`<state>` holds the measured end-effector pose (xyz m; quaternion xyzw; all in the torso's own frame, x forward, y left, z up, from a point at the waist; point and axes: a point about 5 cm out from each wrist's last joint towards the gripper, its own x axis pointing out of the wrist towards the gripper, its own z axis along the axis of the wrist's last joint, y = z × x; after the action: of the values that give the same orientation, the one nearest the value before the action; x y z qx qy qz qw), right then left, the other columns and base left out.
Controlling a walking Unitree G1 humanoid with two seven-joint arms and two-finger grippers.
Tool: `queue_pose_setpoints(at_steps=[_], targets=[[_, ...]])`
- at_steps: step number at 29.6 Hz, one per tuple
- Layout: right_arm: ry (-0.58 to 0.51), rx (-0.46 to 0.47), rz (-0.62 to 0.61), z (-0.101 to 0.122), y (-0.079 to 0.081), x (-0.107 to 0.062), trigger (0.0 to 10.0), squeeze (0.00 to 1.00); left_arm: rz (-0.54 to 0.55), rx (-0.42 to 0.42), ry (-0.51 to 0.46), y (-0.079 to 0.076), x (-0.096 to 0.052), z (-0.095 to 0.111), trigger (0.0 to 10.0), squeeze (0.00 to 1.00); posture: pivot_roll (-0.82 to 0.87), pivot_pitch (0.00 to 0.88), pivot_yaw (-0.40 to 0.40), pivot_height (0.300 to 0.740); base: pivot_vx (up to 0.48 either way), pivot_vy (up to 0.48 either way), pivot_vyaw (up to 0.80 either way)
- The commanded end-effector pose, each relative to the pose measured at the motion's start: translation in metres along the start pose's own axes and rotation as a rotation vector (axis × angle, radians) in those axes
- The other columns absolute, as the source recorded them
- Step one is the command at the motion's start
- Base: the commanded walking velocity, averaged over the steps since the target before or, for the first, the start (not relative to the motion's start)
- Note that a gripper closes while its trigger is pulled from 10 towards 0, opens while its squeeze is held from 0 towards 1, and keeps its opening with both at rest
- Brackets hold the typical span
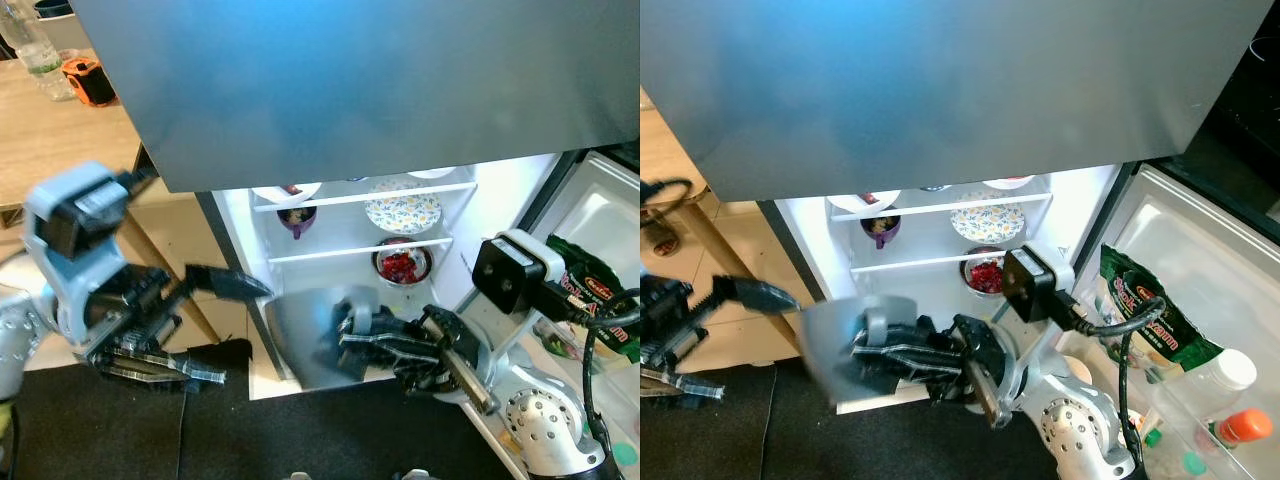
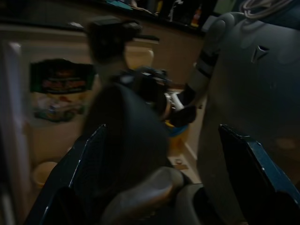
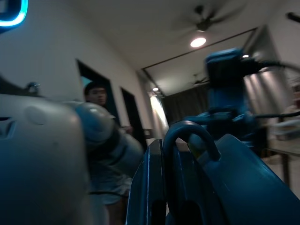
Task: Restocking fridge
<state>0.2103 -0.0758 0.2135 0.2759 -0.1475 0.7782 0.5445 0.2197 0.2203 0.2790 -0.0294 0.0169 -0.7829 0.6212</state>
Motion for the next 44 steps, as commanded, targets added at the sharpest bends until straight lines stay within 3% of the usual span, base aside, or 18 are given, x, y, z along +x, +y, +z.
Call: queue_pose_setpoints(at_steps=[1,4,9,22,31,32,33,35,44], targets=[[0.007,0.006,0.043,0.0,0.005,0.004,10.0,0.0,0.063,0.031,0.046,-0.002,-0.012,0.011,10.0,0.0,-0.01,0.139,0.056,0.74,0.0,0.0,0.0],[0.007,-0.001,0.054,0.003,0.007,0.004,10.0,0.0,0.091,0.023,0.063,-0.001,-0.018,0.012,10.0,0.0,-0.01,0.135,0.06,0.74,0.0,0.0,0.0],[-0.004,-0.024,0.066,0.007,0.006,0.006,10.0,0.0,0.074,-0.017,0.063,-0.002,-0.016,0.005,10.0,0.0,-0.01,0.133,0.063,0.74,0.0,0.0,0.0],[-0.055,-0.087,0.09,0.023,0.002,0.017,10.0,0.0,-0.08,-0.071,-0.005,-0.002,0.008,-0.009,10.0,0.0,-0.02,0.14,0.058,0.74,0.0,0.0,0.0],[-0.06,-0.088,0.084,0.023,-0.002,0.02,10.0,0.0,-0.125,-0.07,0.019,-0.002,0.017,-0.013,10.0,0.0,-0.02,0.14,0.056,0.74,0.0,0.0,0.0],[-0.06,-0.088,0.084,0.023,-0.002,0.02,10.0,0.0,-0.135,-0.077,0.025,-0.002,0.019,-0.013,9.1,0.0,-0.02,0.142,0.057,0.74,0.0,0.0,0.0],[-0.059,-0.088,0.083,0.023,-0.002,0.021,10.0,0.0,-0.144,-0.085,0.031,-0.002,0.02,-0.014,0.5,0.0,-0.02,0.142,0.056,0.74,0.0,0.0,0.0],[-0.058,-0.087,0.081,0.023,-0.003,0.021,10.0,0.0,-0.158,-0.099,0.037,-0.003,0.022,-0.015,0.0,0.0,-0.02,0.142,0.056,0.74,0.0,0.0,0.0],[-0.047,-0.083,0.079,0.021,-0.003,0.021,10.0,0.0,-0.174,-0.114,0.056,-0.004,0.024,-0.013,0.0,0.0,-0.02,0.143,0.058,0.74,0.0,0.0,0.0]])
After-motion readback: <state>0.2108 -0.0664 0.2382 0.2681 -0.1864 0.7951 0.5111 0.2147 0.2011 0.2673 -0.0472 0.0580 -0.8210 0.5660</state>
